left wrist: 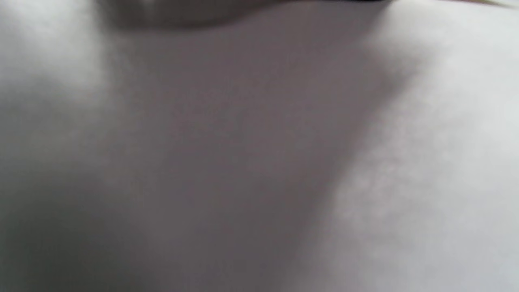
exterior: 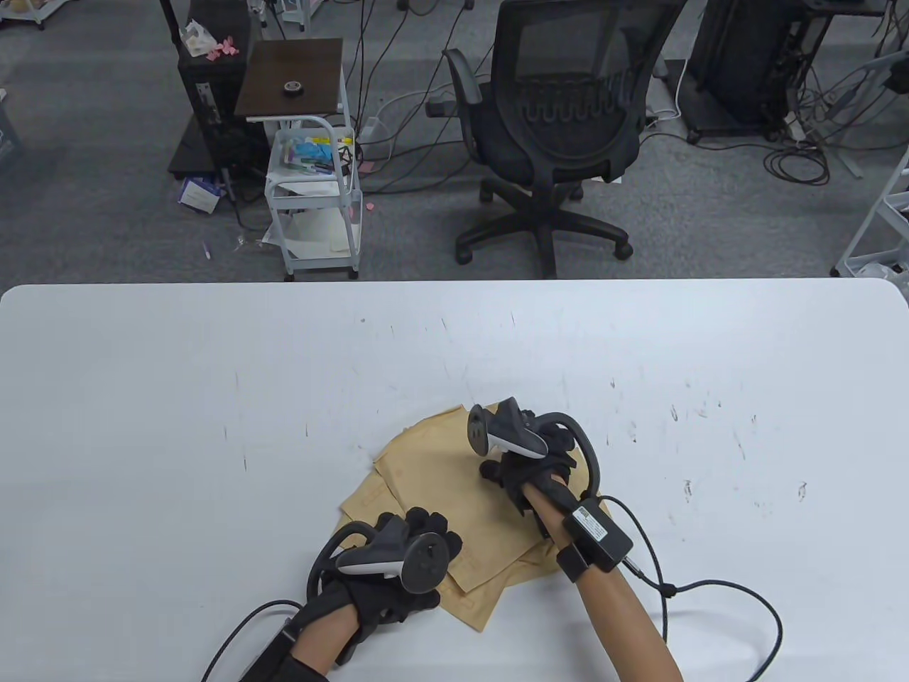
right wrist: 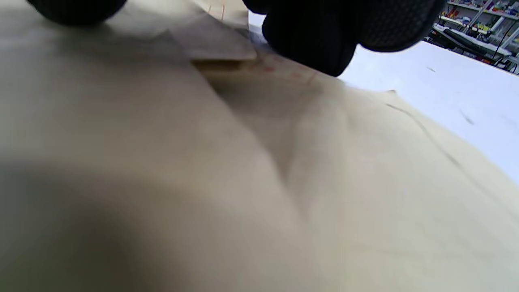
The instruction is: Push scattered envelopes inward from both sides into a neat stack
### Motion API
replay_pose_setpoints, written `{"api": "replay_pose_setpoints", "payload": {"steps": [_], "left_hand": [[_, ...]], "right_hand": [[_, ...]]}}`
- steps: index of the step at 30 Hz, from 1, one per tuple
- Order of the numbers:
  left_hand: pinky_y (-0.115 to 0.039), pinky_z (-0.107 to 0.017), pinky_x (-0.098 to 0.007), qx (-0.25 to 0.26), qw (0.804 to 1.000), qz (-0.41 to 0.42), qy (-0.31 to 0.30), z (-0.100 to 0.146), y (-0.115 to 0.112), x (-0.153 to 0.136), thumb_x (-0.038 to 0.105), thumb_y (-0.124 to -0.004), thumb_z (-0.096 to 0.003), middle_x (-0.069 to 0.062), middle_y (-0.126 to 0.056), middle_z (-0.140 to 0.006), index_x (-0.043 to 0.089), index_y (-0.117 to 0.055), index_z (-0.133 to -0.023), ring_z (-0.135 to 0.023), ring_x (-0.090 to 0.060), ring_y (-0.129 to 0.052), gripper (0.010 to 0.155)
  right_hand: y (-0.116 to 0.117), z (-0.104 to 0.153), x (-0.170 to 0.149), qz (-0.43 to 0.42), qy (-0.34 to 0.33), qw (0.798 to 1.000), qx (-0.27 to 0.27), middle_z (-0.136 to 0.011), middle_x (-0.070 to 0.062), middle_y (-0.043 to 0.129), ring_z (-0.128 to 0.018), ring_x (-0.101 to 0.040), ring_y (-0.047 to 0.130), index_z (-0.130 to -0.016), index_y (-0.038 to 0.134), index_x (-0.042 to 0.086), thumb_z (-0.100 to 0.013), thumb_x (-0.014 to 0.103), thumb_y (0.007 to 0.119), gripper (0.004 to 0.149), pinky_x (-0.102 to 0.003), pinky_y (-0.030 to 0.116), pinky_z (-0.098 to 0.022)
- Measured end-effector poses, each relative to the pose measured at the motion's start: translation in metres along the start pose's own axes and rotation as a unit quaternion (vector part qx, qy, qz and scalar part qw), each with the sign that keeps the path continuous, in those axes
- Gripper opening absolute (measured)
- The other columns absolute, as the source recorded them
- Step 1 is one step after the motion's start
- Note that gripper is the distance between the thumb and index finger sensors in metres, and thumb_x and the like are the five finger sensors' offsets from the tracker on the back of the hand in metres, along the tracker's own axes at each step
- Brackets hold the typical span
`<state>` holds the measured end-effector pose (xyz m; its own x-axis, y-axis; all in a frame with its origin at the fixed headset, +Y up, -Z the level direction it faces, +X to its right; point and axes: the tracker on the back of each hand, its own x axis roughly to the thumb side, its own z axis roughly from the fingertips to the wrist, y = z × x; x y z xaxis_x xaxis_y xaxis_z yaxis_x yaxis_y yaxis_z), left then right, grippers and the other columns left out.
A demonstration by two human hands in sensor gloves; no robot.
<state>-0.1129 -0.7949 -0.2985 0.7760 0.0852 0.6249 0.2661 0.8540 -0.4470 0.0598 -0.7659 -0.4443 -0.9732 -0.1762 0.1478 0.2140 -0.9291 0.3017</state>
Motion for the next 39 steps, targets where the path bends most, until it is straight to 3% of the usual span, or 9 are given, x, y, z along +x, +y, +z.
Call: {"api": "replay_pose_setpoints", "payload": {"steps": [3,5,9,13,19,27,32,35,39], "left_hand": [[-0.023,-0.079,-0.067,0.005,1.000,-0.002,0.003,-0.001,0.001,0.002,0.048,-0.057,-0.0462,-0.008,-0.004,-0.116,0.029,-0.013,-0.109,-0.110,-0.039,-0.008,0.079],[-0.024,-0.079,-0.067,0.011,1.000,-0.009,0.002,-0.002,0.001,0.003,0.048,-0.057,-0.0460,-0.008,-0.005,-0.117,0.029,-0.014,-0.110,-0.110,-0.039,-0.009,0.079],[-0.027,-0.079,-0.067,0.029,0.999,-0.017,-0.001,-0.002,0.001,0.005,0.048,-0.057,-0.0458,-0.009,-0.009,-0.118,0.029,-0.017,-0.110,-0.111,-0.040,-0.013,0.078],[-0.028,-0.080,-0.067,0.031,0.999,-0.029,0.008,-0.002,0.002,0.009,0.049,-0.056,-0.0460,-0.009,-0.010,-0.118,0.029,-0.017,-0.110,-0.112,-0.040,-0.015,0.078],[-0.030,-0.080,-0.066,0.033,0.999,-0.034,0.018,-0.006,0.004,0.014,0.049,-0.055,-0.0462,-0.012,-0.011,-0.118,0.027,-0.016,-0.111,-0.111,-0.043,-0.017,0.078],[-0.030,-0.080,-0.067,0.029,0.999,-0.027,0.025,-0.010,0.006,0.016,0.049,-0.054,-0.0461,-0.011,-0.010,-0.118,0.028,-0.016,-0.111,-0.111,-0.042,-0.016,0.079],[-0.028,-0.080,-0.067,0.027,0.999,-0.014,0.028,-0.012,0.007,0.018,0.049,-0.055,-0.0461,-0.011,-0.009,-0.118,0.028,-0.016,-0.111,-0.111,-0.042,-0.014,0.078],[-0.028,-0.080,-0.067,0.025,0.999,-0.010,0.029,-0.012,0.008,0.018,0.049,-0.055,-0.0461,-0.010,-0.008,-0.118,0.028,-0.015,-0.111,-0.111,-0.042,-0.013,0.079],[-0.025,-0.080,-0.067,0.018,0.999,-0.001,0.030,-0.011,0.007,0.018,0.050,-0.054,-0.0462,-0.009,-0.005,-0.117,0.029,-0.013,-0.110,-0.110,-0.041,-0.010,0.079]], "right_hand": [[0.004,-0.001,-0.005,-0.005,-0.002,1.000,-0.008,-0.086,-0.026,0.071,-0.064,-0.041,0.082,-0.102,0.050,-0.009,-0.043,0.059,0.063,0.092,-0.066,0.065,-0.058],[0.005,-0.003,-0.009,-0.022,0.009,0.999,0.031,-0.083,-0.023,0.068,-0.064,-0.040,0.079,-0.102,0.045,-0.009,-0.043,0.059,0.061,0.091,-0.069,0.058,-0.061],[0.007,-0.004,-0.010,-0.060,0.022,0.997,0.041,-0.091,-0.031,0.057,-0.076,-0.056,0.063,-0.102,0.041,-0.007,-0.043,0.055,0.065,0.089,-0.078,0.039,-0.062],[0.003,0.002,-0.005,-0.066,0.018,0.998,-0.012,-0.097,-0.042,0.054,-0.078,-0.063,0.065,-0.100,0.050,-0.011,-0.043,0.051,0.068,0.086,-0.072,0.058,-0.057],[-0.001,0.003,0.000,-0.044,0.042,0.997,-0.045,-0.084,-0.030,0.076,-0.062,-0.044,0.087,-0.099,0.046,-0.019,-0.043,0.051,0.071,0.093,-0.060,0.075,-0.049],[0.004,-0.004,-0.008,-0.091,0.055,0.994,0.018,-0.072,-0.018,0.073,-0.055,-0.039,0.081,-0.095,0.051,-0.006,-0.047,0.053,0.064,0.077,-0.068,0.063,-0.054],[0.007,-0.003,-0.001,-0.063,0.041,0.997,-0.002,-0.092,-0.031,0.054,-0.082,-0.061,0.056,-0.094,0.051,-0.003,-0.048,0.048,0.061,0.070,-0.077,0.044,-0.059],[0.008,-0.003,-0.003,-0.080,0.029,0.996,-0.002,-0.099,-0.036,0.047,-0.085,-0.064,0.053,-0.092,0.051,-0.004,-0.048,0.046,0.062,0.067,-0.070,0.053,-0.060],[0.005,-0.001,-0.005,-0.079,0.016,0.996,-0.028,-0.094,-0.031,0.059,-0.080,-0.059,0.064,-0.088,0.059,0.000,-0.048,0.046,0.065,0.061,-0.059,0.065,-0.056]]}}
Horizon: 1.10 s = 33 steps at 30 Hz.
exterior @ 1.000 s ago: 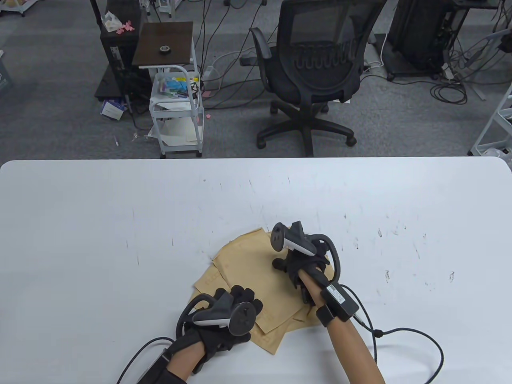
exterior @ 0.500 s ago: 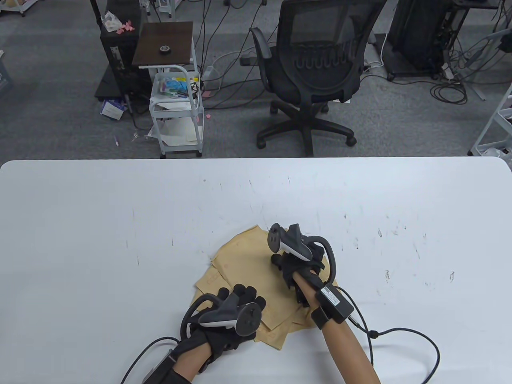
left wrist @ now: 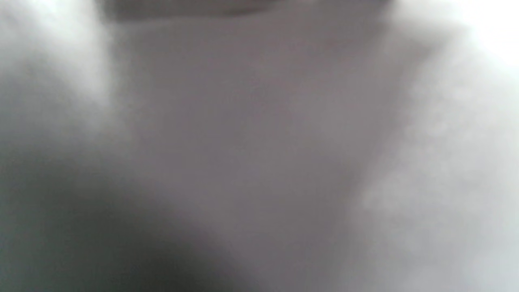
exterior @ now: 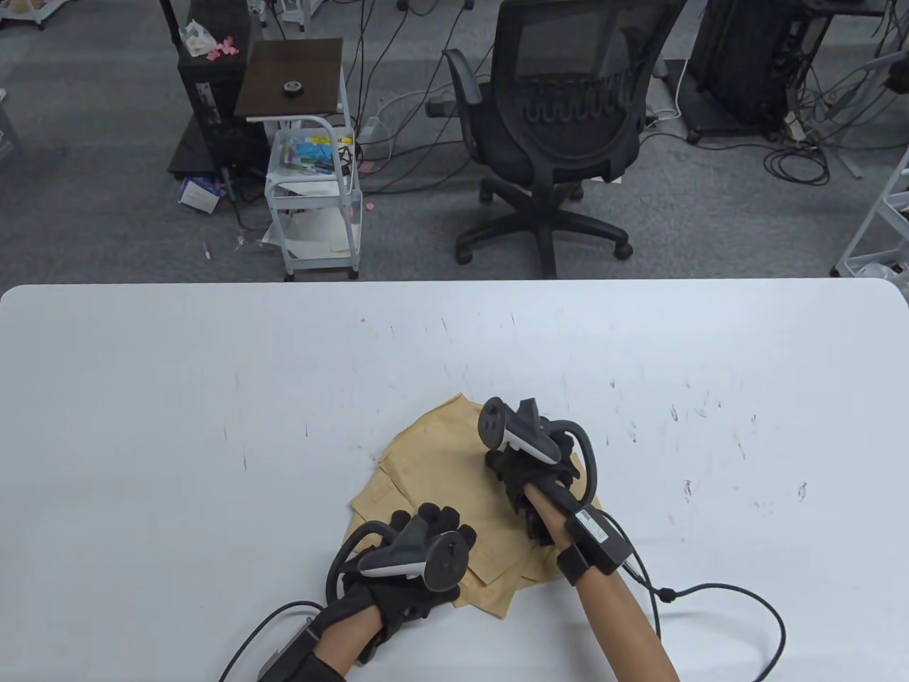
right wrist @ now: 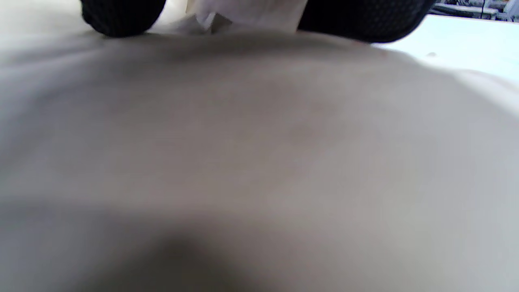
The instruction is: Push scattered envelopes inward from both sides into a neat stack
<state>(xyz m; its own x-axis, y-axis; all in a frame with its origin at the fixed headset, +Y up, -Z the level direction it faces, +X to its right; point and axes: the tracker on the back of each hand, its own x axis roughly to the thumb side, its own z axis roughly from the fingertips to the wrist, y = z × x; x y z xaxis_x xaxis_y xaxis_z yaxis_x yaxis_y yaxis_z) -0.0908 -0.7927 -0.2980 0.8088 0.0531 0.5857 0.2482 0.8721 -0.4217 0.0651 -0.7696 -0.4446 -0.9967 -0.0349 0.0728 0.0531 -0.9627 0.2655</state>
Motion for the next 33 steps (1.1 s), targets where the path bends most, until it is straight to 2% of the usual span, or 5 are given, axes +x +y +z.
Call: {"api": "replay_pose_setpoints", "payload": {"steps": [7,13,17,26,33], "left_hand": [[-0.025,-0.079,-0.067,-0.002,1.000,0.000,0.007,0.000,0.000,0.000,0.050,-0.053,-0.0461,-0.011,-0.005,-0.116,0.028,-0.013,-0.110,-0.109,-0.042,-0.010,0.079],[-0.023,-0.080,-0.066,-0.006,1.000,0.003,0.003,0.000,0.001,-0.001,0.050,-0.053,-0.0457,-0.008,-0.003,-0.116,0.030,-0.011,-0.110,-0.110,-0.040,-0.007,0.079],[-0.023,-0.079,-0.066,-0.007,1.000,0.003,0.003,0.000,0.000,-0.001,0.050,-0.053,-0.0454,-0.007,-0.003,-0.116,0.031,-0.011,-0.109,-0.110,-0.039,-0.007,0.078],[-0.021,-0.079,-0.068,-0.012,1.000,0.005,0.000,0.000,0.000,-0.001,0.050,-0.052,-0.0453,-0.007,0.002,-0.116,0.031,-0.010,-0.109,-0.110,-0.038,-0.004,0.079],[-0.019,-0.078,-0.068,-0.019,1.000,0.010,0.000,0.001,-0.001,-0.002,0.051,-0.050,-0.0459,-0.008,0.004,-0.115,0.030,-0.007,-0.109,-0.109,-0.039,-0.002,0.079]], "right_hand": [[-0.011,0.003,0.010,0.009,-0.033,0.999,0.021,-0.078,-0.017,0.082,-0.060,-0.039,0.090,-0.098,0.041,-0.019,-0.047,0.053,0.067,0.092,-0.044,0.081,-0.043],[-0.006,-0.004,-0.013,-0.124,-0.011,0.986,0.114,-0.066,-0.010,0.081,-0.050,-0.032,0.088,-0.098,0.049,-0.009,-0.048,0.050,0.068,0.079,-0.046,0.076,-0.041],[-0.006,-0.006,-0.017,-0.145,-0.031,0.980,0.133,-0.060,-0.009,0.083,-0.049,-0.035,0.086,-0.086,0.063,0.013,-0.049,0.047,0.069,0.051,-0.050,0.073,-0.042],[-0.019,0.002,0.000,-0.036,-0.076,0.992,0.097,-0.097,-0.028,0.049,-0.083,-0.056,0.055,-0.085,0.069,0.021,-0.048,0.036,0.075,0.041,-0.064,0.054,-0.060],[-0.030,0.004,0.000,-0.092,-0.122,0.981,0.121,-0.101,-0.025,0.070,-0.087,-0.052,0.071,-0.086,0.064,0.017,-0.049,0.033,0.074,0.041,-0.064,0.064,-0.060]]}}
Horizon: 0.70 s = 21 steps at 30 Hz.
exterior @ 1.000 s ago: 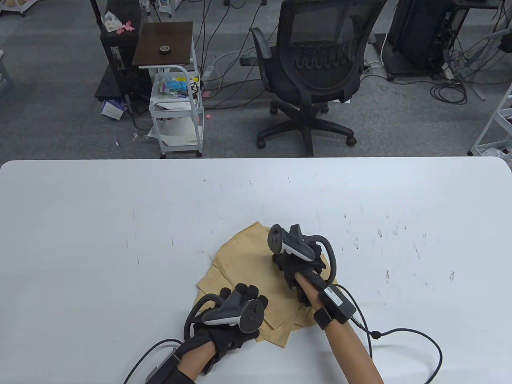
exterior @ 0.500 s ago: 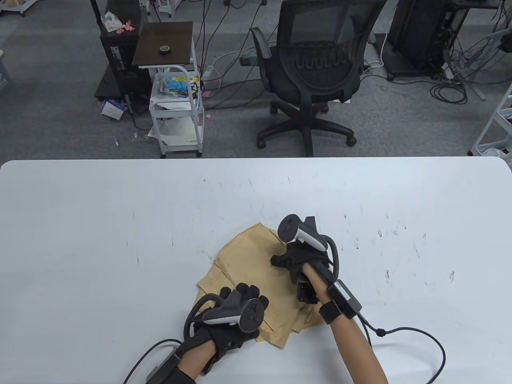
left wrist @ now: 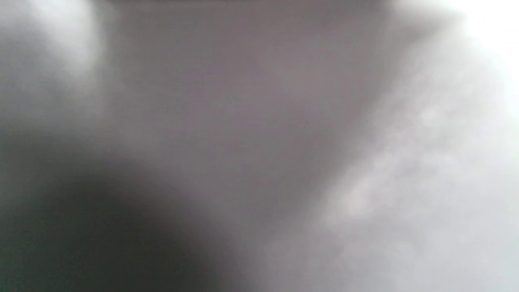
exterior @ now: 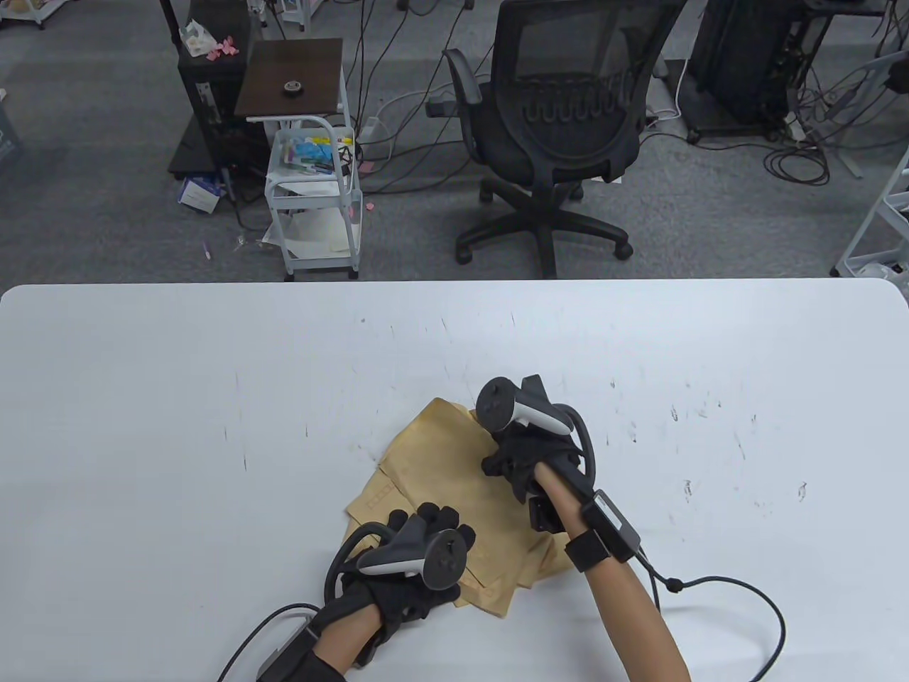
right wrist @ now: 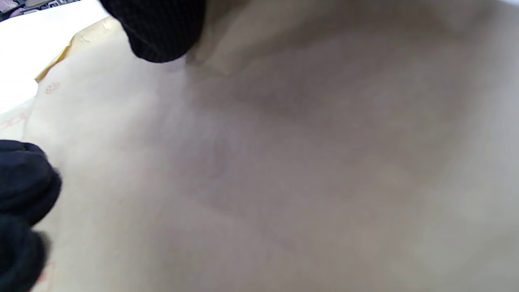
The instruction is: Push scattered envelopes inward from both sides into a neat stack
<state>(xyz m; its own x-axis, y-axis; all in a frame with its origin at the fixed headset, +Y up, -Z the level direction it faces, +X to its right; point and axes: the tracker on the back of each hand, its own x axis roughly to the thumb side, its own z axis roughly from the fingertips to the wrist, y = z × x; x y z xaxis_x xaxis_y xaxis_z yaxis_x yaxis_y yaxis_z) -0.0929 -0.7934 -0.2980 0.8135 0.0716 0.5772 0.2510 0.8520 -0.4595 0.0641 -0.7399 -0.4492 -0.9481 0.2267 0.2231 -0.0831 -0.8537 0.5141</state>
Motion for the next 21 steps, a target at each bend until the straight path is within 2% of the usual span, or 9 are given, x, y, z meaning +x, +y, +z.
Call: {"api": "replay_pose_setpoints", "payload": {"steps": [2,4,6,7,10,12,14,17,21], "left_hand": [[-0.019,-0.078,-0.068,0.000,1.000,-0.001,0.001,0.000,0.000,0.000,0.051,-0.050,-0.0458,-0.008,0.004,-0.115,0.030,-0.006,-0.108,-0.109,-0.040,-0.002,0.079],[-0.019,-0.078,-0.068,-0.001,1.000,0.000,0.001,0.000,0.000,0.000,0.051,-0.050,-0.0458,-0.008,0.004,-0.115,0.030,-0.006,-0.108,-0.109,-0.039,-0.002,0.079],[-0.019,-0.078,-0.068,0.000,1.000,-0.001,0.001,0.000,0.000,0.000,0.051,-0.050,-0.0458,-0.008,0.003,-0.115,0.030,-0.007,-0.108,-0.109,-0.039,-0.002,0.079],[-0.019,-0.078,-0.068,0.000,1.000,-0.001,0.001,0.000,0.000,0.000,0.051,-0.050,-0.0458,-0.008,0.004,-0.115,0.030,-0.007,-0.108,-0.109,-0.039,-0.002,0.079],[-0.018,-0.078,-0.068,-0.001,1.000,-0.001,0.001,0.000,0.000,0.000,0.051,-0.050,-0.0458,-0.008,0.004,-0.115,0.030,-0.006,-0.108,-0.109,-0.039,-0.001,0.079],[-0.019,-0.078,-0.068,-0.001,1.000,-0.004,0.001,0.000,0.000,0.001,0.051,-0.050,-0.0457,-0.007,0.004,-0.115,0.030,-0.006,-0.108,-0.109,-0.039,-0.002,0.079],[-0.019,-0.078,-0.068,-0.001,1.000,-0.007,0.000,0.000,0.000,0.001,0.050,-0.050,-0.0453,-0.007,0.003,-0.115,0.031,-0.007,-0.108,-0.109,-0.039,-0.002,0.079],[-0.018,-0.078,-0.068,-0.002,1.000,-0.010,-0.003,0.000,0.000,0.001,0.050,-0.050,-0.0449,-0.006,0.004,-0.115,0.032,-0.006,-0.108,-0.109,-0.038,-0.002,0.079],[-0.018,-0.079,-0.068,-0.003,1.000,-0.009,-0.003,0.000,0.000,0.001,0.051,-0.050,-0.0447,-0.006,0.005,-0.114,0.031,-0.005,-0.107,-0.109,-0.038,-0.001,0.079]], "right_hand": [[0.000,0.000,-0.002,-0.007,-0.016,1.000,0.008,-0.091,-0.015,0.084,-0.084,-0.045,0.077,-0.087,0.062,0.016,-0.050,0.034,0.073,0.042,-0.061,0.066,-0.058],[0.003,-0.002,-0.006,-0.018,-0.016,0.999,0.028,-0.087,-0.009,0.086,-0.080,-0.034,0.082,-0.090,0.060,0.015,-0.051,0.039,0.070,0.046,-0.056,0.065,-0.059],[0.005,-0.003,-0.008,-0.044,-0.019,0.998,0.042,-0.085,-0.010,0.086,-0.075,-0.033,0.084,-0.094,0.055,0.010,-0.051,0.042,0.070,0.056,-0.054,0.064,-0.058],[0.005,-0.004,-0.009,-0.056,-0.023,0.997,0.044,-0.085,-0.011,0.086,-0.073,-0.033,0.086,-0.099,0.046,0.002,-0.051,0.043,0.070,0.068,-0.054,0.065,-0.057],[0.005,-0.002,-0.013,-0.071,-0.033,0.995,0.064,-0.087,-0.012,0.083,-0.070,-0.031,0.088,-0.100,0.040,-0.006,-0.051,0.047,0.069,0.079,-0.052,0.068,-0.056],[0.009,-0.006,-0.015,-0.073,-0.024,0.996,0.047,-0.082,-0.011,0.086,-0.064,-0.029,0.090,-0.098,0.043,-0.009,-0.050,0.046,0.070,0.078,-0.052,0.069,-0.054],[0.010,-0.008,-0.017,-0.077,-0.026,0.994,0.067,-0.079,-0.009,0.087,-0.060,-0.027,0.090,-0.097,0.049,-0.008,-0.050,0.044,0.070,0.073,-0.052,0.070,-0.053],[0.012,-0.010,-0.023,-0.099,-0.015,0.993,0.057,-0.072,-0.006,0.091,-0.056,-0.026,0.092,-0.088,0.066,0.009,-0.050,0.033,0.075,0.046,-0.054,0.070,-0.053],[0.009,-0.010,-0.024,-0.100,-0.018,0.994,0.028,-0.065,-0.003,0.096,-0.050,-0.022,0.096,-0.082,0.072,0.015,-0.047,0.032,0.080,0.040,-0.053,0.074,-0.054]]}}
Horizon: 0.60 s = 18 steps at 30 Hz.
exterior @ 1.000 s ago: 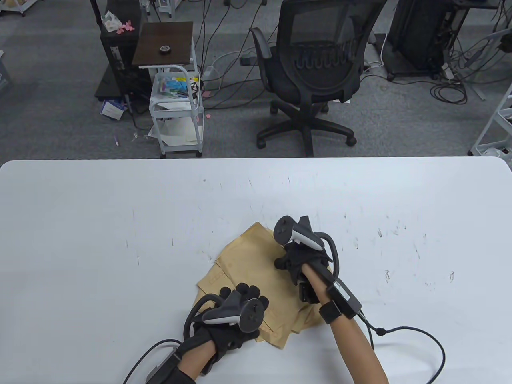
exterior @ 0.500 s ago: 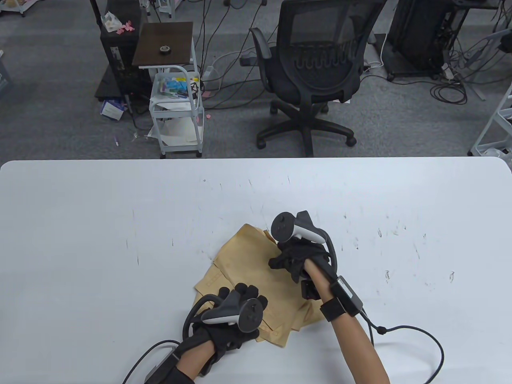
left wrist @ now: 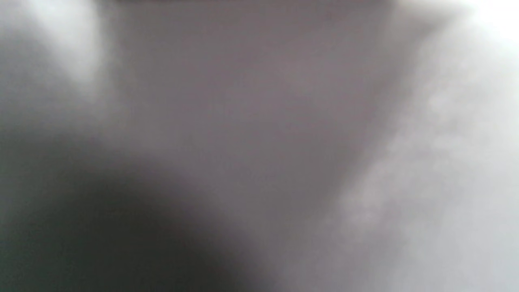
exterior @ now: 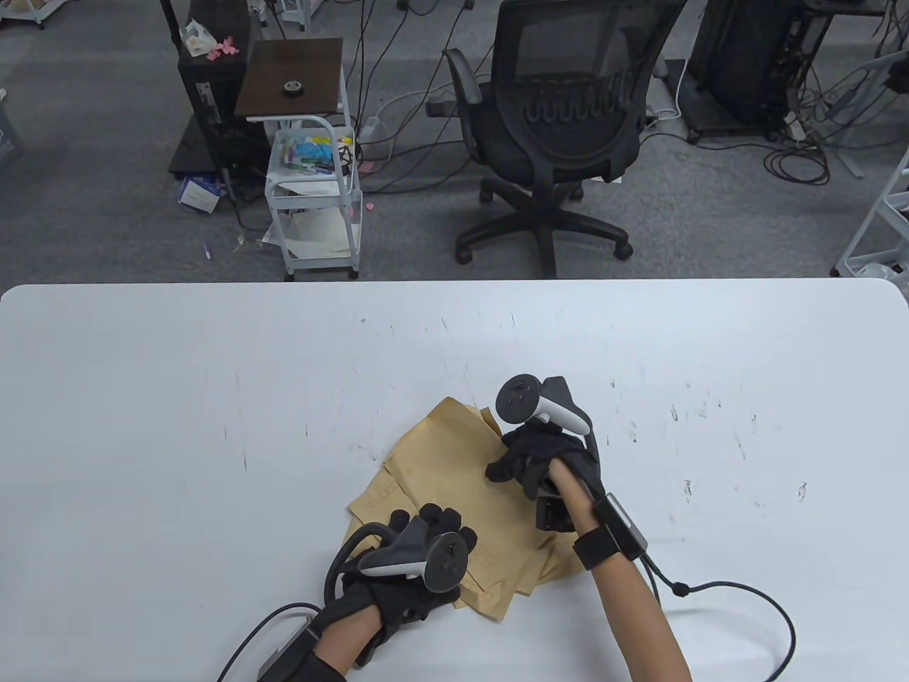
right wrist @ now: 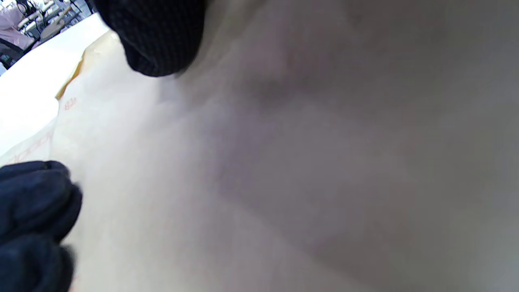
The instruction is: Push scattered envelopes inward from both sides into a neat stack
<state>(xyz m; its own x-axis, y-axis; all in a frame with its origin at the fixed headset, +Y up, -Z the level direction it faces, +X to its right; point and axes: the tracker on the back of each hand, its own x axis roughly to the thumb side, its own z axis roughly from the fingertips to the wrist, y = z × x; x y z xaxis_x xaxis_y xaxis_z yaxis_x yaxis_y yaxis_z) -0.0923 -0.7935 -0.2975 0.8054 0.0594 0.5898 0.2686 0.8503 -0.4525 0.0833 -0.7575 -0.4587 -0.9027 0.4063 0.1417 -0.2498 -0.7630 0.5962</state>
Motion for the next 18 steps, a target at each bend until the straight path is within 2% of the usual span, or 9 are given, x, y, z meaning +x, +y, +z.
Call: {"api": "replay_pose_setpoints", "payload": {"steps": [2,5,7,10,11,13,15,16,18], "left_hand": [[-0.018,-0.078,-0.068,-0.001,1.000,0.001,0.001,0.000,0.000,0.000,0.051,-0.049,-0.0449,-0.007,0.007,-0.114,0.030,-0.003,-0.107,-0.109,-0.039,0.000,0.080],[-0.017,-0.078,-0.068,0.004,1.000,-0.008,0.016,0.001,0.000,-0.004,0.055,-0.048,-0.0443,-0.007,0.011,-0.112,0.030,0.000,-0.107,-0.107,-0.039,0.003,0.083],[-0.014,-0.078,-0.069,0.006,0.999,-0.027,0.027,0.003,0.000,-0.006,0.059,-0.046,-0.0436,-0.006,0.015,-0.110,0.030,0.004,-0.105,-0.107,-0.039,0.007,0.085],[-0.008,-0.077,-0.069,0.016,0.998,-0.038,0.043,0.006,0.001,-0.005,0.062,-0.046,-0.0438,-0.005,0.024,-0.106,0.028,0.013,-0.102,-0.103,-0.038,0.016,0.089],[-0.007,-0.076,-0.069,0.027,0.997,-0.052,0.054,0.007,0.003,-0.004,0.062,-0.046,-0.0442,-0.005,0.025,-0.105,0.028,0.014,-0.101,-0.103,-0.038,0.016,0.090],[-0.005,-0.076,-0.069,0.053,0.993,-0.080,0.074,0.011,0.008,-0.003,0.062,-0.047,-0.0445,-0.006,0.027,-0.104,0.027,0.016,-0.100,-0.102,-0.038,0.018,0.091],[-0.006,-0.076,-0.070,0.107,0.985,-0.102,0.083,0.018,0.015,-0.003,0.063,-0.049,-0.0433,-0.007,0.026,-0.104,0.026,0.016,-0.100,-0.103,-0.038,0.017,0.094],[-0.009,-0.076,-0.069,0.154,0.978,-0.106,0.088,0.024,0.022,-0.005,0.063,-0.051,-0.0422,-0.007,0.022,-0.105,0.026,0.012,-0.101,-0.104,-0.039,0.013,0.094],[-0.011,-0.077,-0.069,0.191,0.973,-0.091,0.095,0.034,0.031,-0.012,0.062,-0.052,-0.0425,-0.008,0.020,-0.106,0.025,0.011,-0.102,-0.104,-0.039,0.011,0.093]], "right_hand": [[-0.007,0.005,0.007,0.010,-0.016,0.999,-0.026,-0.064,-0.001,0.097,-0.052,-0.021,0.097,-0.081,0.073,0.017,-0.045,0.033,0.081,0.040,-0.057,0.071,-0.059],[-0.017,0.013,0.016,0.001,-0.038,0.998,-0.057,-0.064,0.004,0.098,-0.069,-0.026,0.094,-0.079,0.074,0.022,-0.043,0.035,0.082,0.039,-0.071,0.053,-0.066],[-0.024,0.021,0.021,-0.014,-0.077,0.995,-0.062,-0.062,0.004,0.099,-0.065,-0.024,0.098,-0.078,0.076,0.023,-0.041,0.036,0.083,0.039,-0.070,0.056,-0.065],[-0.031,0.029,0.021,-0.033,-0.098,0.991,-0.081,-0.058,0.003,0.101,-0.053,-0.021,0.103,-0.077,0.078,0.023,-0.041,0.035,0.084,0.038,-0.066,0.062,-0.065],[-0.035,0.032,0.019,-0.040,-0.108,0.989,-0.094,-0.057,0.003,0.101,-0.048,-0.020,0.104,-0.077,0.078,0.023,-0.041,0.035,0.084,0.038,-0.063,0.066,-0.064],[-0.042,0.039,0.016,-0.055,-0.125,0.983,-0.123,-0.056,0.003,0.102,-0.047,-0.020,0.105,-0.076,0.079,0.023,-0.040,0.035,0.084,0.038,-0.061,0.068,-0.064],[-0.051,0.047,0.015,-0.070,-0.145,0.975,-0.152,-0.056,0.003,0.102,-0.046,-0.020,0.105,-0.076,0.079,0.023,-0.040,0.035,0.084,0.038,-0.061,0.069,-0.063],[-0.057,0.054,0.016,-0.075,-0.167,0.967,-0.175,-0.056,0.003,0.102,-0.046,-0.021,0.105,-0.076,0.079,0.023,-0.040,0.035,0.084,0.038,-0.060,0.069,-0.063],[-0.067,0.066,0.017,-0.071,-0.176,0.961,-0.200,-0.056,0.003,0.102,-0.047,-0.020,0.105,-0.076,0.079,0.023,-0.040,0.035,0.084,0.038,-0.060,0.070,-0.063]]}}
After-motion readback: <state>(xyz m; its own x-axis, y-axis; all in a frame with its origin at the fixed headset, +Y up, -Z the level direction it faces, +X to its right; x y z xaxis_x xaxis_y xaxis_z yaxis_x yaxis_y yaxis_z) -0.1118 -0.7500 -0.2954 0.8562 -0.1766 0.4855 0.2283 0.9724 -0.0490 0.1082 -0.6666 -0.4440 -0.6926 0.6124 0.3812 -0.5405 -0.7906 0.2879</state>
